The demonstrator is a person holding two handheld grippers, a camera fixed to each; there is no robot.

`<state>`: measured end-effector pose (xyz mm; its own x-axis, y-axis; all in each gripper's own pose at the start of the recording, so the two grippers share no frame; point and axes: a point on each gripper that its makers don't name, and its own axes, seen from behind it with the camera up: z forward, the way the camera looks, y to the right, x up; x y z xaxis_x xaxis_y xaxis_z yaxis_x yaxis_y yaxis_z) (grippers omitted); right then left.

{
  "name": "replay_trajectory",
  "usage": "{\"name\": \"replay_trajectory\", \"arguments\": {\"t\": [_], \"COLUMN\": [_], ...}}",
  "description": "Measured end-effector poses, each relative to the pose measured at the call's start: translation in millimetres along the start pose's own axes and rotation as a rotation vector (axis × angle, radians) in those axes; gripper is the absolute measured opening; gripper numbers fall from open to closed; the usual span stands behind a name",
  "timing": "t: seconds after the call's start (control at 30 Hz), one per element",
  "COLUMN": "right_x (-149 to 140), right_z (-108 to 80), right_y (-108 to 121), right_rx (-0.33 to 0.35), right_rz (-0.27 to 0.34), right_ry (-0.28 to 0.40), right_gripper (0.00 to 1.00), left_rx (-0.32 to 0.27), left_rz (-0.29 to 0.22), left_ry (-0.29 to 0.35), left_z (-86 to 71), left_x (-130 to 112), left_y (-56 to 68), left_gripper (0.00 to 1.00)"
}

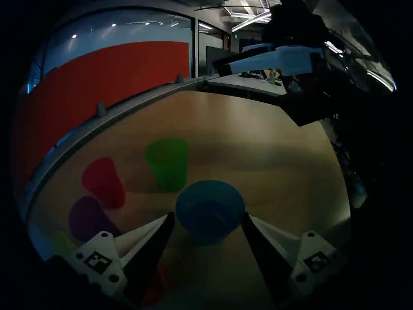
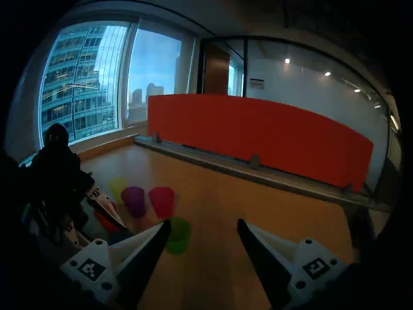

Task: Pour water

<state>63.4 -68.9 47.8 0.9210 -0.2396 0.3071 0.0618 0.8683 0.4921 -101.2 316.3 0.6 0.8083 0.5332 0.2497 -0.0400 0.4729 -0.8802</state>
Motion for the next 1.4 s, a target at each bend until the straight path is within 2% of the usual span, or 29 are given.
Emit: {"name": "replay_trajectory", "arguments": {"t": [0.5,1.2,1.4], "right_x": [-1,0,0], "right_z": [2.7,0.4,0.1], "right_y": [2,2,3], "right_rx": [-0.001,-0.001,-0.005], "right_rz": [0.000,0.004,0.001], "right_ry": [-0.004,0.005,0.006], "right_gripper": [0.99,0.99,1.00], "left_rx": [0.003,-0.005,-0.010], "left_rz": [-0.012,-0.019,-0.003], "left_ry": [-0.003,0.018,0.022], "left_z": [17.5,16.2,12.4], "left_x": [-5,-2,-1], "left_y": [-2.4,4.0,8.1], "left_gripper": [0.90,0.87,0.87]}}
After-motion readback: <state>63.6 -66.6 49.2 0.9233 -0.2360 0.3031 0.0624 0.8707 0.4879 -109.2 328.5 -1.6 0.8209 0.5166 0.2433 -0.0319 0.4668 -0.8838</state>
